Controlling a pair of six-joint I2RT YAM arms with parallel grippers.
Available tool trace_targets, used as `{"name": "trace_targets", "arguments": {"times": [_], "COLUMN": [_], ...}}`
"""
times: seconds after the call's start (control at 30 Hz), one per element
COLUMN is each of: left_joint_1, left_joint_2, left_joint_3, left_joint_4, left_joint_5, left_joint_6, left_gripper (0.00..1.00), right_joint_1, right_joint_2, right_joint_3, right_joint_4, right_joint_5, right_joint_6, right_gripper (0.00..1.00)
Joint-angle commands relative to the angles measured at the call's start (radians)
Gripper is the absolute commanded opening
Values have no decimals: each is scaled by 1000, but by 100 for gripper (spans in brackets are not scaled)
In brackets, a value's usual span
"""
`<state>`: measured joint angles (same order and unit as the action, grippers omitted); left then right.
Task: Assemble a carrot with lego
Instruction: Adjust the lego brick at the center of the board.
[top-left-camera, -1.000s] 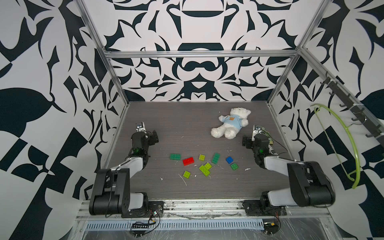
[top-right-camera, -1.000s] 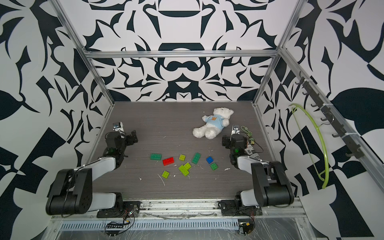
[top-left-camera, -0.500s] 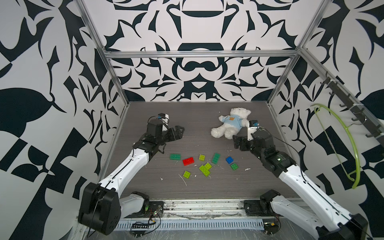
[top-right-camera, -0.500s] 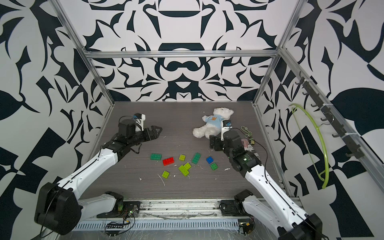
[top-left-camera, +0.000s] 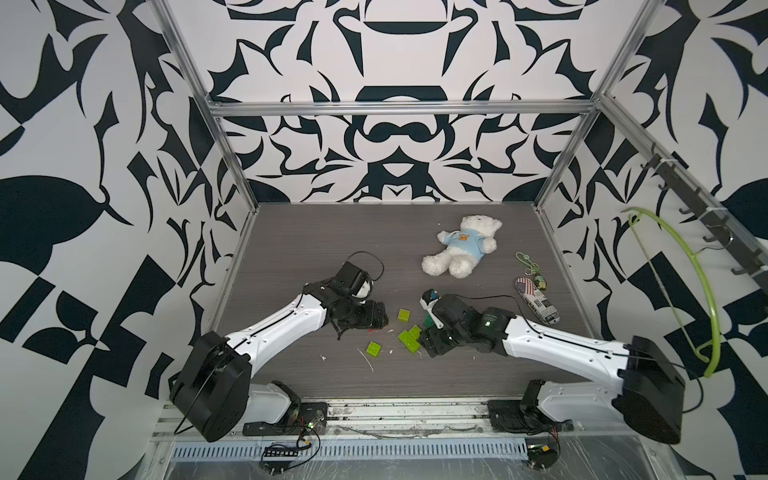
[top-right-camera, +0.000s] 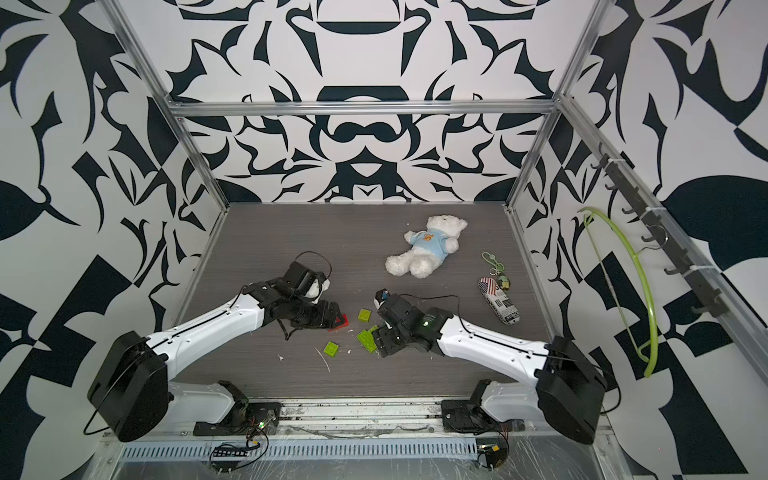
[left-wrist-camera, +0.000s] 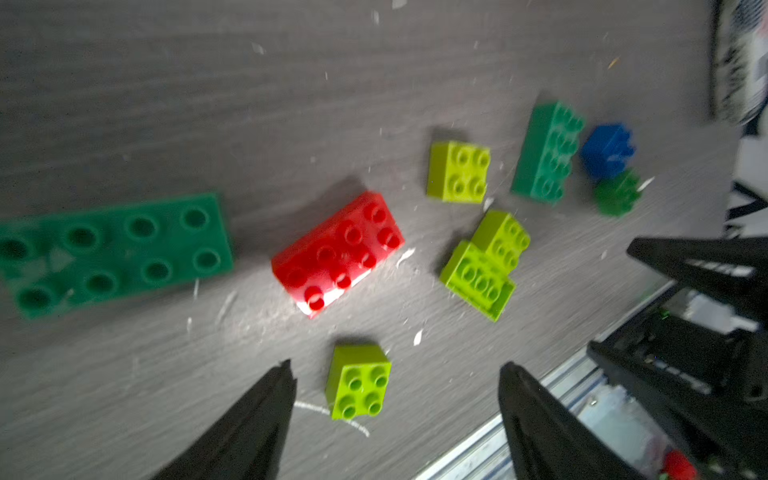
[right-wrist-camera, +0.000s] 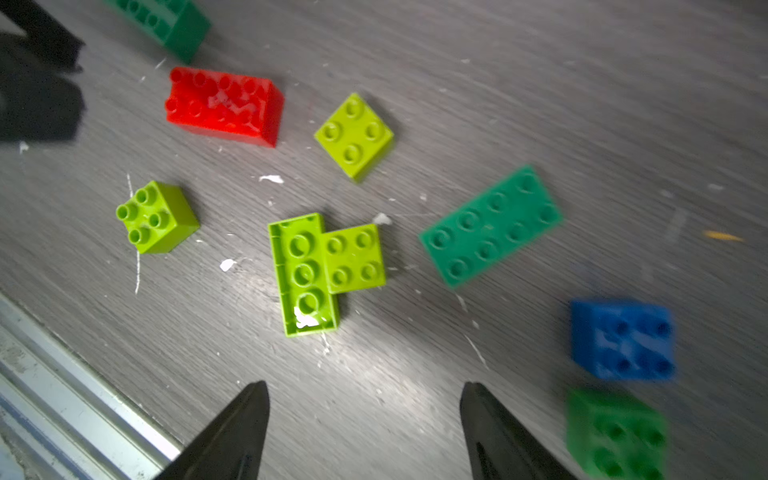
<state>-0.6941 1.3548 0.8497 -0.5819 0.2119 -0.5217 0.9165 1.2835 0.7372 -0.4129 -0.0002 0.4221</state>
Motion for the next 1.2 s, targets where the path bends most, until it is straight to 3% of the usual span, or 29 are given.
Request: {"name": "trace_targets", "arguments": {"times": [0.0,0.2,0.4,0.57,0.8,1.0,1.17], "left_joint_1": [-76,-107,-170,-209,-212,-215,-230], "left_joint_2": [14,33,122,201,261,312,351], "left_joint_3": [-1,-47,-23,21,63,138,213], "left_joint_4": [-125,-62,-42,-74,-69,-69,-87], "left_joint_5": [-72,-77,-90,-157,-140,-61,-58], "left_joint_6": [6,14,30,49,96,216,308], "left_gripper": [83,80,76,67,52,46,45], "right_joint_1": [-2,-5,-32,-158,-298,-348,-397], "right_joint_2": [13,70,42,-19,-101,-94,-78], "right_joint_3": [-17,-10,16,43,34,28,35], "right_joint_4": [130,163,37,-129,-212,-179,-148], "right_joint_5": [-65,-33,57,106,117,62,-79], "right_joint_6": [-27,-43,-29,-12,-34,-59,-87], "right_gripper": [76,71,68,65,65,66,66]}}
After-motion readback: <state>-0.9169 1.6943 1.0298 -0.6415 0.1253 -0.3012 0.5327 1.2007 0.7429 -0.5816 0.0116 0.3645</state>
